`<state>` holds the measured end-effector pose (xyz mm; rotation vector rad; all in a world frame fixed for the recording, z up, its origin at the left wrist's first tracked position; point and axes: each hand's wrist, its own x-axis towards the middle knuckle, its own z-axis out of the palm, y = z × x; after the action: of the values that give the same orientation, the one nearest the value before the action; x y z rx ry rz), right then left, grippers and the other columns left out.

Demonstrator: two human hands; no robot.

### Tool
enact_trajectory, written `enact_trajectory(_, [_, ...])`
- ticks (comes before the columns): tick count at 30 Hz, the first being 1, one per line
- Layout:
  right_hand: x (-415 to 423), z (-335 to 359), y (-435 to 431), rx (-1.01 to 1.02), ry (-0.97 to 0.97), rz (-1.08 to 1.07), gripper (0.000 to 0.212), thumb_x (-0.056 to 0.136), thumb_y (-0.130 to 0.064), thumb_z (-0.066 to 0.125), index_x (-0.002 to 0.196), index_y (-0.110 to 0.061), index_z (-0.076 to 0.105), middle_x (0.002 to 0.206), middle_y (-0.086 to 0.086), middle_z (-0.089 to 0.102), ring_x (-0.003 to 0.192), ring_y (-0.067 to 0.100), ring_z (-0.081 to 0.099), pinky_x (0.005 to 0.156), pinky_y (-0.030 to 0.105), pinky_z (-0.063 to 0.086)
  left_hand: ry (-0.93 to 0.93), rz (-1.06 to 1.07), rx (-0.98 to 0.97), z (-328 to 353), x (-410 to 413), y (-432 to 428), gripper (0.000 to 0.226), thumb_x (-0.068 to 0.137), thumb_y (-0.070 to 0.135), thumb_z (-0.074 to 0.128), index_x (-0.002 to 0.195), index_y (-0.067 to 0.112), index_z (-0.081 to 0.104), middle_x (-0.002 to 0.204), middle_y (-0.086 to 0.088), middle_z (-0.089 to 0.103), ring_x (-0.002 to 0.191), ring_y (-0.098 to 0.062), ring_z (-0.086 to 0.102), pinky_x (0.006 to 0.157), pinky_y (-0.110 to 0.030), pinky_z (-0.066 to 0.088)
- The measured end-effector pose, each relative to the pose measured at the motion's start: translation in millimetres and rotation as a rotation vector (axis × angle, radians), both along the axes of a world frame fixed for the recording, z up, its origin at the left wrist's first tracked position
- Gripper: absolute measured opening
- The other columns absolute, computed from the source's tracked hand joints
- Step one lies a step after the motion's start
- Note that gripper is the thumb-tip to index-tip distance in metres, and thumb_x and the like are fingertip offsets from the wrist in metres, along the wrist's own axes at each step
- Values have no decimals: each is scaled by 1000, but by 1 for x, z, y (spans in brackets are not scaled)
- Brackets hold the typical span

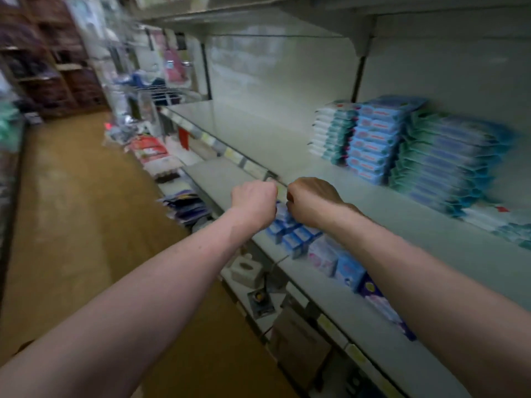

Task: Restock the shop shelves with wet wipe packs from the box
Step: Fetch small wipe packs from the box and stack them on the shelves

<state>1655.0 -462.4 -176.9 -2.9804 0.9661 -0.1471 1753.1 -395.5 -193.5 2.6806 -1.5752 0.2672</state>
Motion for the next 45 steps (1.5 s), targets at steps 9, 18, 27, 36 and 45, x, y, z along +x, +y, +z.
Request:
enact_trajectory(9, [86, -11, 167, 5, -12, 287, 21, 93, -13, 48, 106, -8, 64, 112, 16, 64, 105, 33, 60, 74, 32, 41, 4, 251, 14, -10, 66, 184, 23, 93, 21, 52, 113, 19, 64, 117, -8, 65, 108, -30, 62, 73, -33, 42])
enact_trajectory(18, [161, -42, 330, 29, 29, 590, 12, 93, -11, 47, 84, -14, 55, 94, 7, 65, 82, 25, 60, 62, 30, 41, 12, 615, 62, -38, 111, 361, 15, 93, 17, 55, 104, 20, 64, 98, -3, 66, 90, -25, 63, 67, -31, 46])
enact_trajectory(27, [213, -77, 431, 108, 182, 925, 14, 95, -12, 46, 85, -14, 56, 80, 3, 57, 78, 24, 59, 62, 32, 44, 187, 938, 158, -69, 127, 472, 10, 93, 23, 55, 98, 22, 64, 99, -4, 64, 82, -24, 57, 60, -34, 37])
enact_trajectory(36, [266, -125, 489, 151, 316, 1211, 19, 94, -14, 46, 107, -11, 59, 104, 8, 65, 82, 25, 58, 63, 31, 42, 438, 1191, 157, -109, 139, 547, 21, 94, 23, 52, 111, 20, 64, 113, -6, 64, 104, -28, 60, 69, -33, 40])
enact_trajectory(45, [302, -188, 530, 177, 461, 1304, 15, 96, -14, 46, 100, -10, 60, 104, 10, 63, 91, 27, 60, 66, 31, 44, 597, 1338, 108, -176, 144, 600, 44, 96, 16, 52, 139, 24, 46, 137, -8, 51, 121, -30, 53, 87, -38, 46])
